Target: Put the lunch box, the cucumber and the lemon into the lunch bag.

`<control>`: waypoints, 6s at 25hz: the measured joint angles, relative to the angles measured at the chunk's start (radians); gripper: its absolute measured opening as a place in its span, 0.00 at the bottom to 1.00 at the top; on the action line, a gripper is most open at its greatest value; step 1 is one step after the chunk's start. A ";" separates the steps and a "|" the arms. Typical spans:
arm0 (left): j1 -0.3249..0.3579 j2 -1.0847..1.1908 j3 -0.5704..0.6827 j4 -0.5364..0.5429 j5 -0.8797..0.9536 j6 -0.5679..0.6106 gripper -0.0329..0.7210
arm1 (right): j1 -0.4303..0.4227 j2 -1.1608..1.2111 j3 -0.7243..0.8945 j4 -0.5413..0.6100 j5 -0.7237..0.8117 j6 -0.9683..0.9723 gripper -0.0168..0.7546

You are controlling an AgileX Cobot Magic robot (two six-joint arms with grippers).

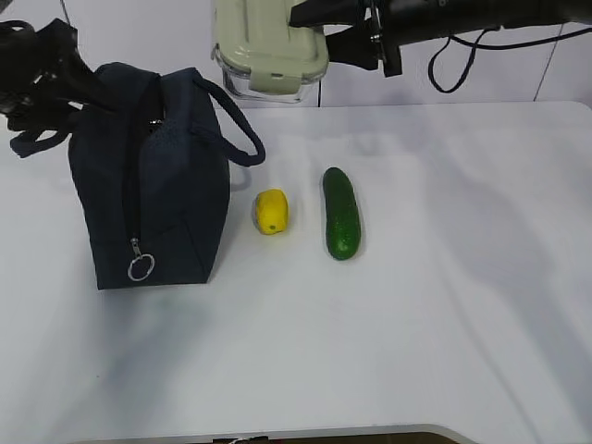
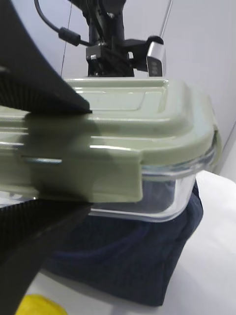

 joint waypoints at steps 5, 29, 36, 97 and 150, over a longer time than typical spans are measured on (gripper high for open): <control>-0.042 0.007 -0.002 -0.015 0.000 0.017 0.49 | 0.033 0.000 0.000 0.009 0.000 0.000 0.52; -0.087 0.007 -0.002 -0.048 0.016 0.024 0.03 | 0.144 0.021 -0.002 0.023 -0.116 -0.002 0.52; -0.087 0.007 -0.008 -0.052 0.016 0.024 0.03 | 0.144 0.082 -0.002 -0.017 -0.138 -0.002 0.52; -0.076 0.007 -0.008 0.049 0.025 0.028 0.03 | 0.312 0.116 -0.346 -0.704 0.032 -0.045 0.57; -0.061 0.007 -0.008 0.046 0.074 0.031 0.03 | 0.215 0.294 -0.323 -1.227 -0.045 0.852 0.78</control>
